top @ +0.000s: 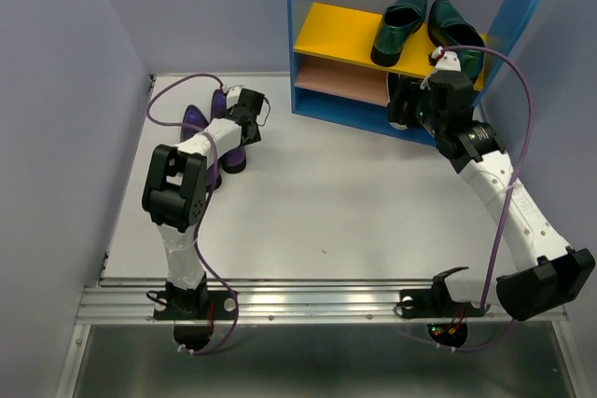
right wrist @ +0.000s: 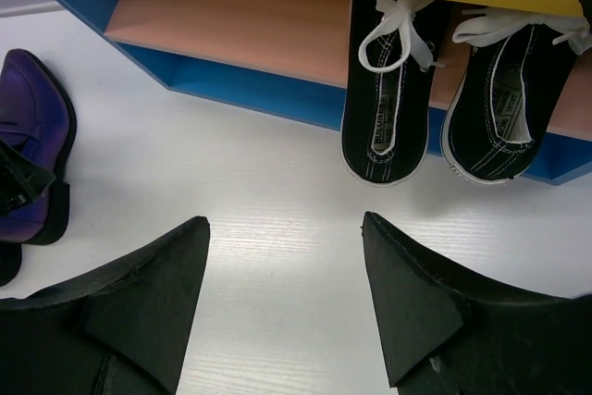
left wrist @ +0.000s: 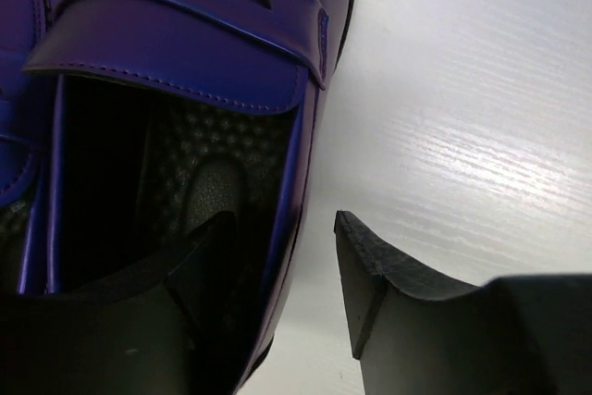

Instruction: Place and organize the shoes onto the shoe shelf

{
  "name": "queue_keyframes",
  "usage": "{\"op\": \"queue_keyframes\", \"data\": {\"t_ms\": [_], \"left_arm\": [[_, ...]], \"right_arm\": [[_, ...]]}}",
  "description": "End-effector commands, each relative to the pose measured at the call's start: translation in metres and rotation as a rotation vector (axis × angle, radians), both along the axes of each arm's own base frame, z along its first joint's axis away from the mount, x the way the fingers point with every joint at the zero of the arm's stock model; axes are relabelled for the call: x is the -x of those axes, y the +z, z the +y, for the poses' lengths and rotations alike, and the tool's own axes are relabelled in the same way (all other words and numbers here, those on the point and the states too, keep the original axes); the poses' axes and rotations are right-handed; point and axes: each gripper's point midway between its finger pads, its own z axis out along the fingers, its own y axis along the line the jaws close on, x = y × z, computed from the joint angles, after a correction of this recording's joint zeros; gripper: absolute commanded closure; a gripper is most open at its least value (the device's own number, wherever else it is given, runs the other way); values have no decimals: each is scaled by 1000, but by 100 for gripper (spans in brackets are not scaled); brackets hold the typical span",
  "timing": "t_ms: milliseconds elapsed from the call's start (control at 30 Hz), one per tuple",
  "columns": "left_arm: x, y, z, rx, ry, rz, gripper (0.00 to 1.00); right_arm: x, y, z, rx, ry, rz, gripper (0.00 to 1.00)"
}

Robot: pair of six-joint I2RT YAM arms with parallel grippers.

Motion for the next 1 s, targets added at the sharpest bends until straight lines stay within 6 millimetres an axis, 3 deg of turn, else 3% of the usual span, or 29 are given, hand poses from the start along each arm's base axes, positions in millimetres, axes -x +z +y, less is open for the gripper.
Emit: {"op": "queue_keyframes", "data": {"t_ms": [0, 100, 200, 233, 400, 600, 767, 867, 967], "left_arm": [[2, 0, -9, 77, -26, -14, 46], [5, 0, -14, 92, -42, -18, 65], [7, 9, -18, 90, -54, -36, 97], [8, 12, -18, 90, -57, -40, 100], [19, 24, -27, 80, -80, -62, 100], [48, 48, -49, 94, -158, -96, 100], [78, 60, -77, 115, -234, -98, 100], [101, 68, -110, 147, -315, -108, 100], [112, 79, -134, 167, -376, -127, 100]], "right_arm": [[3, 19, -7, -12, -30, -60, 27], [3, 18, -8, -10, -34, -59, 27], [3, 19, -10, -9, -44, -61, 28], [3, 19, -10, -9, -44, -61, 28], [3, 18, -12, -6, -59, -61, 28], [2, 15, -18, 7, -86, -58, 28], [3, 21, -22, 13, -105, -72, 28], [3, 24, -24, 11, -116, -80, 28], [4, 29, -24, 4, -121, -90, 28]]}}
